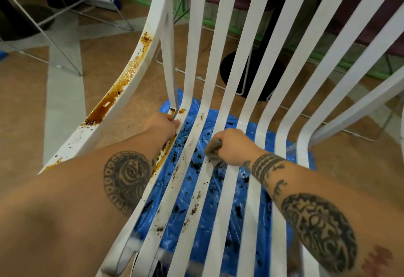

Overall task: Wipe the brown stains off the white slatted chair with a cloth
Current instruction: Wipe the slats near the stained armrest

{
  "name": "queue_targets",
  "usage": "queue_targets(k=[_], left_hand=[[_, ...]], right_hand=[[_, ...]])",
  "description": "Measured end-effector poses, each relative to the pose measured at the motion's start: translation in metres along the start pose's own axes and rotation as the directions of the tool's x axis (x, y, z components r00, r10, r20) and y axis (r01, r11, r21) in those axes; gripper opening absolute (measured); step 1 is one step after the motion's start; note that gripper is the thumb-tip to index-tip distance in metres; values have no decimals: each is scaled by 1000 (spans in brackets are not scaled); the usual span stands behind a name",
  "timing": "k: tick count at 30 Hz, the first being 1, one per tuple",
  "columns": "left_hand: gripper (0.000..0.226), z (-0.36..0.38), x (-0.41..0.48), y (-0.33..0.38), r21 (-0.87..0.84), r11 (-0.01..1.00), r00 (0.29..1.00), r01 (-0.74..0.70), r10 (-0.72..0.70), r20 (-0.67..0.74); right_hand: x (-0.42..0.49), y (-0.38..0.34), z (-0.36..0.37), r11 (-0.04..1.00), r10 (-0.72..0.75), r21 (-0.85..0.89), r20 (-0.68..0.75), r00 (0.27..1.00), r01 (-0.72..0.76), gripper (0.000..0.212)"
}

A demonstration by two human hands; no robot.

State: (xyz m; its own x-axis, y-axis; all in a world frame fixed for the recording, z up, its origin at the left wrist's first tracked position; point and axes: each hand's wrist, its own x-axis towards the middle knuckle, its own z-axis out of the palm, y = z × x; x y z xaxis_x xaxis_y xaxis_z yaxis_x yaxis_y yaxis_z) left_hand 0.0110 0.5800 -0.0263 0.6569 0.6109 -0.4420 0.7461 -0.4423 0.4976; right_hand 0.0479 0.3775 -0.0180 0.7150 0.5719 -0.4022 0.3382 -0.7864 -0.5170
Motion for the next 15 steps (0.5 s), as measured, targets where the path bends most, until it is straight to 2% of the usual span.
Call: queue_targets(k=[2,5,7,9,11,13,15], left_hand=[[49,-1,-8,-2,54,997,998,-55,56,-19],[36,-4,-33,-5,-59,991,990,-118,113,-85],[24,-2,-49,-12,-59,989,990,-138,136,-47],[19,1,-65,-20,34,986,987,-162,162,10],[20,2,-79,-28,156,969,981,-191,182,71],[26,5,-86,-36,248,955,983,-163,136,123],[27,8,-91,-42,301,942,985,-148,115,126]], right_hand=[[6,3,1,999,36,34,-107,994,-32,29],[-8,0,22,997,21,77,-186,982,-7,36],[-19,-1,33,998,5,66,-187,982,7,40],[-29,-5,34,998,0,55,-162,987,9,36],[-36,-12,27,999,0,52,-65,998,4,33],[-35,-11,20,998,34,52,22,999,-35,33],[-37,-6,23,993,84,91,-25,996,-82,33]])
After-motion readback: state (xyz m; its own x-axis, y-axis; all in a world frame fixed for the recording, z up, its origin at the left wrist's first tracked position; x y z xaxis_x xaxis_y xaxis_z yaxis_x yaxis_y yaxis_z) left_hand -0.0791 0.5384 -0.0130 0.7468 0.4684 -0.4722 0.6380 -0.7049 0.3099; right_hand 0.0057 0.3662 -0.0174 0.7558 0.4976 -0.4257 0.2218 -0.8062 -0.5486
